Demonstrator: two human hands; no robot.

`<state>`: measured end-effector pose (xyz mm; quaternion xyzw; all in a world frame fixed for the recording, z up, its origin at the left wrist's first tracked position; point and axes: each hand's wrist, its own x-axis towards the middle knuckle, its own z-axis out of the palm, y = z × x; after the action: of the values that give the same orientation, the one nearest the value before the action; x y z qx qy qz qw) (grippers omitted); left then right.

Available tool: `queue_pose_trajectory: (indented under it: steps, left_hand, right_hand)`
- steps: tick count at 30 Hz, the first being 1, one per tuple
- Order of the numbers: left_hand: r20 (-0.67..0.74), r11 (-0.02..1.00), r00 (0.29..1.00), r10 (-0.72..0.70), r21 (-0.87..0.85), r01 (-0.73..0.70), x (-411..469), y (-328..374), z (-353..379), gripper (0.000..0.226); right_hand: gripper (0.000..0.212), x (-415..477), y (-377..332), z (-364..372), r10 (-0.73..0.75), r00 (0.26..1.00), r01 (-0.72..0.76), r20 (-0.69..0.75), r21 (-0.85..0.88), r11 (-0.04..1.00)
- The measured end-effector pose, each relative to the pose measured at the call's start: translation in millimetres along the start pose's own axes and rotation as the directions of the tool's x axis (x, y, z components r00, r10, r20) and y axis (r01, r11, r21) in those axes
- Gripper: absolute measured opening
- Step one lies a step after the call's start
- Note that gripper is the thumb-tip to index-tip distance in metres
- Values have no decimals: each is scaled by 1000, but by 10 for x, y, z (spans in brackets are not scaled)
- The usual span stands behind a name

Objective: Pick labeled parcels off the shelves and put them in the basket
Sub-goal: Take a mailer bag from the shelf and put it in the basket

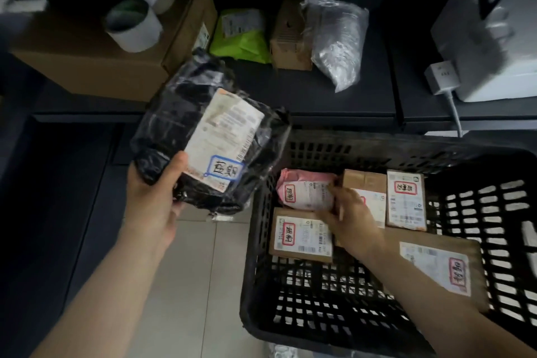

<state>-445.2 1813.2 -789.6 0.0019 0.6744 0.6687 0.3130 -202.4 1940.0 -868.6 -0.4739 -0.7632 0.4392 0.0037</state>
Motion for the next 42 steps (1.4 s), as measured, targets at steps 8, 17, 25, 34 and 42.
queue_pose_trajectory:
  steps: [8,17,25,34,42]
  left_hand:
    - [-153,986,983,-98,-151,75,91,-396,-410,37]
    - [-106,989,991,-86,-127,72,-29,-398,-413,36]
    - [-37,991,998,-52,-122,47,-238,-127,31,36]
    - [119,998,992,-41,52,35,-572,-93,732,43]
    - [240,968,964,-118,245,57,-617,-529,908,53]
  right_hand:
    - [115,182,491,842,36,915,265,401,-667,696]
    - [114,170,499,941,32,946,245,322,-779,578]
    - [113,-184,130,336,-99,955,271,279,-689,672]
    - [115,-368,541,-577,442,818,-484,-369,-26,874]
    - [105,-46,1000,-713,640,646,-677,-416,75,732]
